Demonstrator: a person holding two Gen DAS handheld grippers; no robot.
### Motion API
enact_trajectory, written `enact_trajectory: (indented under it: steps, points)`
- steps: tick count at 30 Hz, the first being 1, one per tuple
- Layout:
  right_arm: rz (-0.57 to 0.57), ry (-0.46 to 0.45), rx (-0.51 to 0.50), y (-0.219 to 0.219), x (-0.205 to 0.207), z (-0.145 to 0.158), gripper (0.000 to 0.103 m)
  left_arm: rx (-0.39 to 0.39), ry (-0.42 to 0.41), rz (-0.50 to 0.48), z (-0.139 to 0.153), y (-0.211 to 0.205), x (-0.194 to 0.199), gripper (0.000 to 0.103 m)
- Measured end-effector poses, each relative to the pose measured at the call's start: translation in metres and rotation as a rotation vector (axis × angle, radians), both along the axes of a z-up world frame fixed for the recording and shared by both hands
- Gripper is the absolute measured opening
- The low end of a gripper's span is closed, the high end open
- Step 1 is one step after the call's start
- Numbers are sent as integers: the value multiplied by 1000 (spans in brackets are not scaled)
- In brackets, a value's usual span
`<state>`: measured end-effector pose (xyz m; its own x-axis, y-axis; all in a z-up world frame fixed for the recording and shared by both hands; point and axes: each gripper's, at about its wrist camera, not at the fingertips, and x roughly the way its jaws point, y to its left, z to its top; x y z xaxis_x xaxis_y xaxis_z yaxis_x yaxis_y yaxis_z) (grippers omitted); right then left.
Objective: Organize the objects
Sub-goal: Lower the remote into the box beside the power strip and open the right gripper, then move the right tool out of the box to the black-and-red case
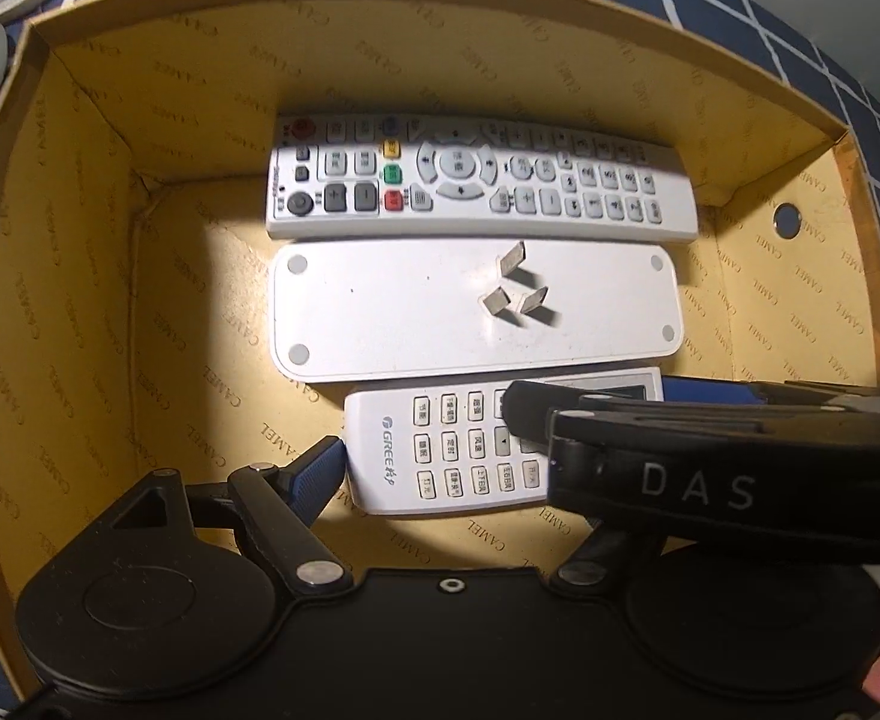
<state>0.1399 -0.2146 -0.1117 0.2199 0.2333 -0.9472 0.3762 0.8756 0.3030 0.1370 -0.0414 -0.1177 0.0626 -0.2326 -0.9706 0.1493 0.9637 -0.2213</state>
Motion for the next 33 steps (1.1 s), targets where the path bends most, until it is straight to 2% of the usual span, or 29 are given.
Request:
enact_trajectory:
  steps: [11, 13, 20, 33]
  points:
    - [14, -98, -30, 9, -21, 47, 80, -9, -94, 33, 47, 1, -28, 78]
    - [12, -114, -32, 10, -26, 57, 81, -7, -111, 32, 57, 2, -35, 81]
    - [29, -171, -53, 9, -50, 90, 90, -6, -172, 40, 92, -1, -63, 85]
    - [33, -217, -82, -10, -104, 120, 103, 10, -215, 107, 115, -14, -113, 87]
